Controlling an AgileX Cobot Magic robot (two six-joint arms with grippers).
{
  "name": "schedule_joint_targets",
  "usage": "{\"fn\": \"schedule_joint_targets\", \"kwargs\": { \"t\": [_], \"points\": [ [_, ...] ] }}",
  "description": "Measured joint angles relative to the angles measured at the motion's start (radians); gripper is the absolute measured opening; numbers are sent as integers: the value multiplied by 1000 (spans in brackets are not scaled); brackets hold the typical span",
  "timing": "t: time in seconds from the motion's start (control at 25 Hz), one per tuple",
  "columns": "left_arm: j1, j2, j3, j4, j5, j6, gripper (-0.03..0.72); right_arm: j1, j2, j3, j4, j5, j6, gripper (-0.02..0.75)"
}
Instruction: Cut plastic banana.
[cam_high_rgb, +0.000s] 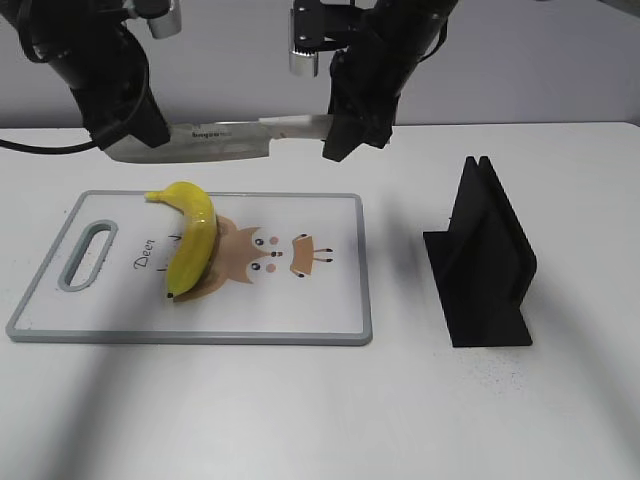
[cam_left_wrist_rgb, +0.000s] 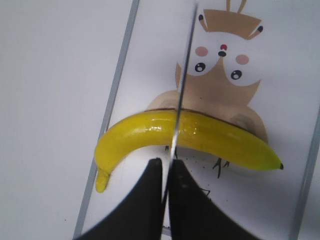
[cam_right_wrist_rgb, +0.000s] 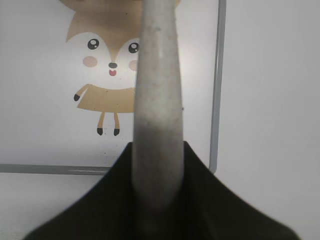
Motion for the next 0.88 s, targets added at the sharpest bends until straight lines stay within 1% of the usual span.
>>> {"fn": "schedule_joint_targets", "kwargs": {
  "t": [0.16,0.2,0.28,0.32,0.4,0.48,0.52,0.56,0.64,0.8,0.88],
  "points": [
    [0,-2,0,-3,13,-7,30,1,0,0,0,10,-1,181],
    [0,-3,0,-9,13,-8,44,1,0,0,-1,11,-1,181],
    [0,-5,0,-41,12,-11,99,1,0,0,-8,11,-1,181],
    [0,-6,0,-61,12,-11,152,2,0,0,-12,11,0,181],
    [0,-6,0,-91,13,-12,287,2,0,0,-16,11,0,181],
    [0,-6,0,-112,13,-12,452,2,0,0,-16,11,0,181],
    [0,-6,0,-119,13,-13,517,2,0,0,-16,11,0,181],
    [0,-6,0,-124,13,-19,555,2,0,0,-16,11,0,180],
    [-1,-8,0,-128,12,-30,596,2,0,0,-16,11,0,180],
    [2,-40,0,-117,-15,-48,605,2,-3,0,-29,11,1,180],
    [13,-59,0,-114,-29,-83,601,2,-15,0,-35,11,3,180]
  ]
}}
